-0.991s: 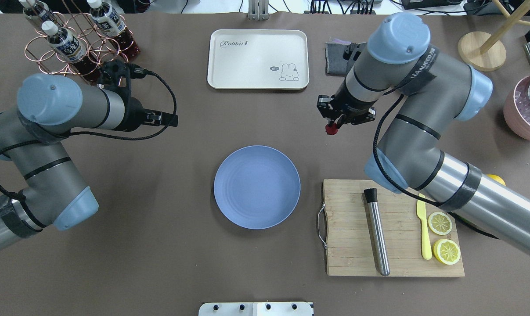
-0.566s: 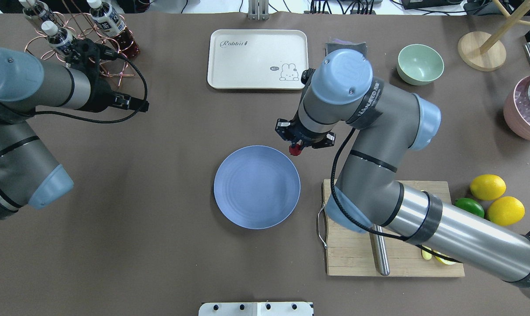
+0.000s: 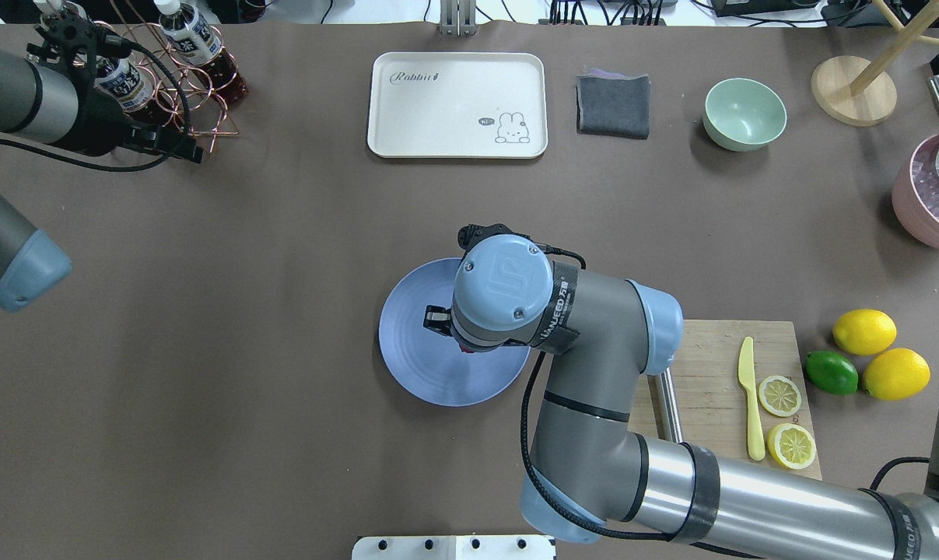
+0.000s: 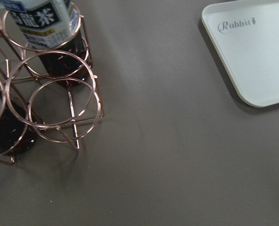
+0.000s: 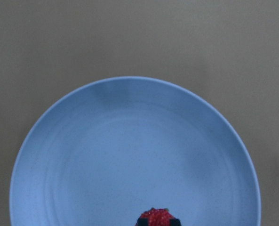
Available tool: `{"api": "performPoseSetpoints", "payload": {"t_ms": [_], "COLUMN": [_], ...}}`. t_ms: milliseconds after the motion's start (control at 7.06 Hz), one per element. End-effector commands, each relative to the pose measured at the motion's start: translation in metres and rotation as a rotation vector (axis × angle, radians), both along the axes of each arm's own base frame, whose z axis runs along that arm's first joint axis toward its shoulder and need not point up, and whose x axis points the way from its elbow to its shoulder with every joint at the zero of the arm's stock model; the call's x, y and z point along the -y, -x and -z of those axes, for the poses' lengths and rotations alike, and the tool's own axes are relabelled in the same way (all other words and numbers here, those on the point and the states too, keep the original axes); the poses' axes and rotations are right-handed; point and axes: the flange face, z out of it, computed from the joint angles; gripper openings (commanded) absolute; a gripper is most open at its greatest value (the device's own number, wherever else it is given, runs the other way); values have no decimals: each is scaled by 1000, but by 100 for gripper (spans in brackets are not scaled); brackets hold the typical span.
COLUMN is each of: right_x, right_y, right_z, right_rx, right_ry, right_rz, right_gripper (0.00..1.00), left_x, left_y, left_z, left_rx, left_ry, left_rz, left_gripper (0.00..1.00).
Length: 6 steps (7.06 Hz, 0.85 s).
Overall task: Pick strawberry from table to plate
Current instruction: 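Lower the strawberry onto the blue plate and open the right gripper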
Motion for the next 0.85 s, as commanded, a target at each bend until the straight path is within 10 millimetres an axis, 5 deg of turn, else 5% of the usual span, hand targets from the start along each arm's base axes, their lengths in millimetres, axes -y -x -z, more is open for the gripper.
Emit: {"api": "performPoseSetpoints", "payload": {"t_ms": [0,708], "right_x": [1,7], "right_y": [21,26], "right_z": [4,-7], "right_rx": [-16,-37], "right_ry": [-4,-17], "right_rz": [4,-7], "right_gripper": [0,0], "left_x": [-3,1], "left_y": [14,11], "left_z": [-22,-34], "left_rx": [8,18], "left_ry": [35,53], "left_rz": [2,0], "left_gripper": [98,98]}}
